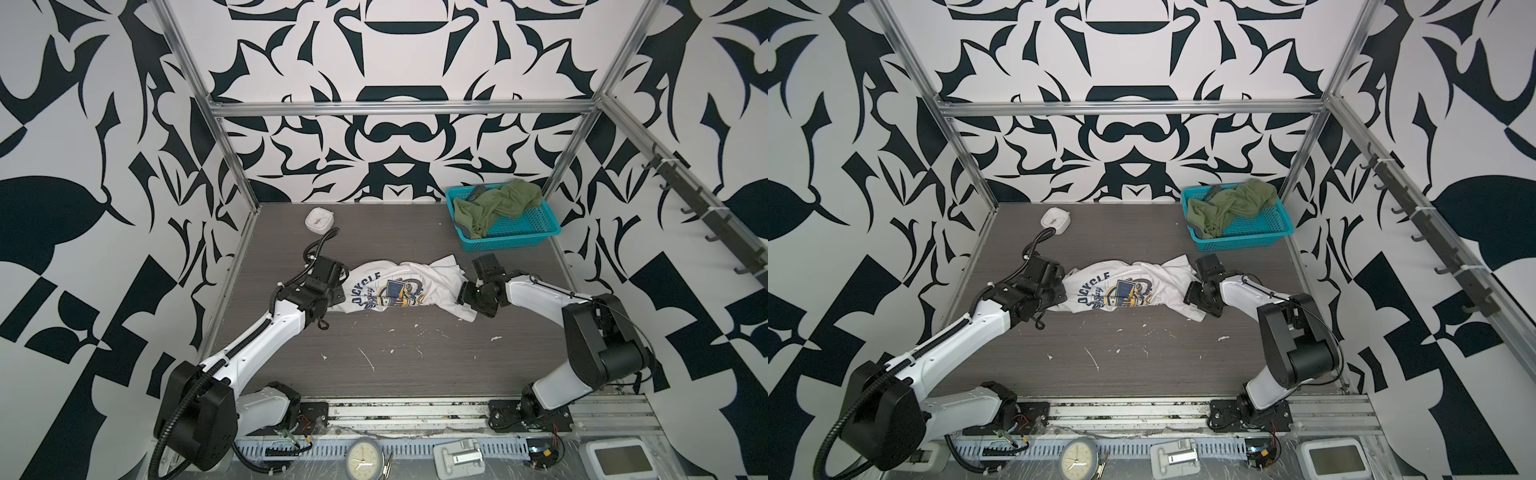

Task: Fold and stack the tank tops
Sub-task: 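Grasp the tank top's strap with the left gripper while the right gripper grasps the hem, then lift the tank top with both grippers and lay it flatter on the table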

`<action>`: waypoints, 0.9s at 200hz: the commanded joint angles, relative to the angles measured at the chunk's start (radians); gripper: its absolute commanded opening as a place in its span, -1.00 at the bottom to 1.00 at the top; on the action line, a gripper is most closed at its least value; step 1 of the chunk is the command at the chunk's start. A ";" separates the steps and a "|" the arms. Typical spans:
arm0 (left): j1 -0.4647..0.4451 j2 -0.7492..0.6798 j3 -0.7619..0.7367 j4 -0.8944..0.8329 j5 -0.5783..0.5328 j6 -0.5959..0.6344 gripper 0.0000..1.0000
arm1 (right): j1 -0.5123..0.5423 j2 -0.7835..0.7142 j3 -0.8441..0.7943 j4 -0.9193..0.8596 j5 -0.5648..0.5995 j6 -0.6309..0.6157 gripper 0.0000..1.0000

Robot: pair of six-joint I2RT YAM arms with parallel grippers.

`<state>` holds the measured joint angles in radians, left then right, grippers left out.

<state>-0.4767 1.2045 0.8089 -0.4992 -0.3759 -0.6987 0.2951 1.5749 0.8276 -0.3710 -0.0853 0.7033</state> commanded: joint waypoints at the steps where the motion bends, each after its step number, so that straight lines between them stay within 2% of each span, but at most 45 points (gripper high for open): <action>1: 0.006 -0.014 0.008 -0.032 -0.026 -0.023 -1.00 | 0.009 0.026 -0.026 0.012 -0.021 0.009 0.27; 21: 0.007 -0.032 0.004 -0.036 -0.029 -0.026 -1.00 | 0.014 0.045 -0.016 0.018 -0.034 0.004 -0.06; 30: 0.009 -0.042 0.004 -0.038 -0.030 -0.025 -1.00 | 0.024 0.039 -0.003 0.015 -0.029 -0.018 -0.39; 45: 0.026 -0.061 0.016 -0.037 -0.023 -0.014 -1.00 | 0.059 0.000 0.050 -0.026 0.046 -0.063 -0.81; 57: 0.054 -0.071 0.049 -0.041 -0.006 0.007 -1.00 | 0.078 -0.036 0.111 -0.057 0.089 -0.106 -1.00; 93: 0.175 -0.034 0.267 -0.055 0.042 0.123 -1.00 | 0.077 -0.070 0.440 -0.167 0.157 -0.218 -1.00; 122: 0.293 0.061 0.577 -0.098 0.109 0.186 -1.00 | 0.070 -0.032 0.791 -0.208 0.157 -0.275 -1.00; 151: 0.349 0.153 0.876 -0.145 0.134 0.233 -1.00 | 0.067 0.021 1.106 -0.254 0.166 -0.309 -1.00; 165: 0.351 0.134 0.923 -0.137 0.149 0.252 -1.00 | 0.066 0.021 1.178 -0.258 0.167 -0.322 -1.00; 180: 0.351 0.048 0.839 -0.087 0.175 0.250 -1.00 | 0.064 -0.006 1.174 -0.249 0.161 -0.325 -1.00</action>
<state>-0.1284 1.3560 1.6863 -0.5850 -0.2493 -0.4908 0.3656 1.5909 1.9671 -0.5797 0.0505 0.4179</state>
